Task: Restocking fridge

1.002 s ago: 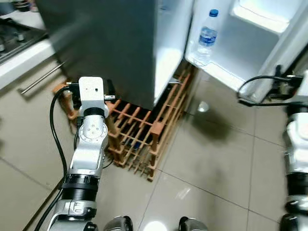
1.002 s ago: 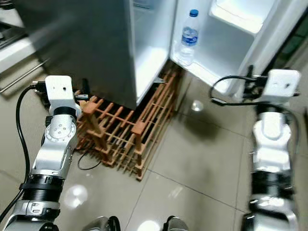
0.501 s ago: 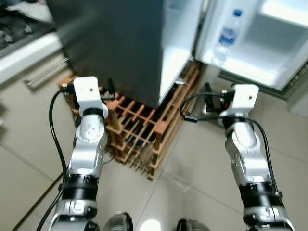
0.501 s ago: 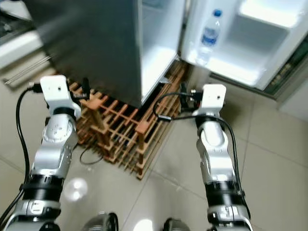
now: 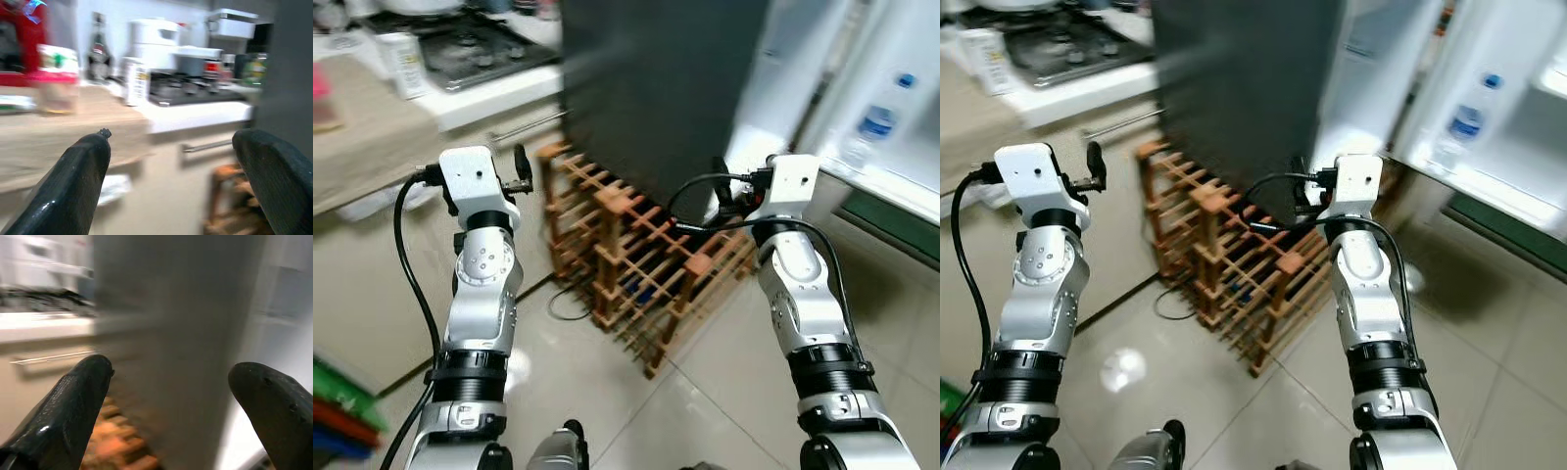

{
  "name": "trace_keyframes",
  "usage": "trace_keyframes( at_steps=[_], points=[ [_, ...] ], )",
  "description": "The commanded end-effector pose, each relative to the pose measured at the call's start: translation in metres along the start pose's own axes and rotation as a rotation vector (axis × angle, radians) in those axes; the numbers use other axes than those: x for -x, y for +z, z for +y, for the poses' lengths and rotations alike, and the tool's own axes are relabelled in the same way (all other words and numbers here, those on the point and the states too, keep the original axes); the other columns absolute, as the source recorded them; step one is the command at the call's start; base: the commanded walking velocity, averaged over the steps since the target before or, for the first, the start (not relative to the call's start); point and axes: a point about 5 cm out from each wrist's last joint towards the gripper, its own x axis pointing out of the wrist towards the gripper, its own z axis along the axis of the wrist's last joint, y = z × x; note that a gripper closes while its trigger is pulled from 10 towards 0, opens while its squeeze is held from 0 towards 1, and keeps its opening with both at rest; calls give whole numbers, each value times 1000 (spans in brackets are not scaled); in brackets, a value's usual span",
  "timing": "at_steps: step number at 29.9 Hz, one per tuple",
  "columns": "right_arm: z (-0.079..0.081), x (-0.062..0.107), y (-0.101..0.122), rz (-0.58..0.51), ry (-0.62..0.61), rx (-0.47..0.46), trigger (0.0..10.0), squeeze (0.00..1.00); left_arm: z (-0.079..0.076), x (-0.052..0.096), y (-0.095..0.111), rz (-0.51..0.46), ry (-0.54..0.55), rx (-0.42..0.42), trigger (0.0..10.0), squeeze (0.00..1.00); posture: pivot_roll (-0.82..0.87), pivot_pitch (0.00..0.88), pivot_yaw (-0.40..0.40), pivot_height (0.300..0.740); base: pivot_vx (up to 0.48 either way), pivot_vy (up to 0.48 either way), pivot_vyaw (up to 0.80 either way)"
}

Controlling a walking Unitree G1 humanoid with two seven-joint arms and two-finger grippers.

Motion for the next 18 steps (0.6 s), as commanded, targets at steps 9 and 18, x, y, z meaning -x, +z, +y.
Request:
trace_keyframes(
  at_steps=[9, 18],
  points=[
    [0, -3, 3, -19, 15, 12, 10000, 227, -10, 1, -1, 26, 49, -39, 10000, 0, -49, 7, -49, 740, 28, -433, 706],
    [-2, -2, 3, -25, 11, 14, 10000, 282, -16, -2, -3, 41, 8, -59, 10000, 0, -50, 7, -36, 740, 161, -133, 707]
  ],
)
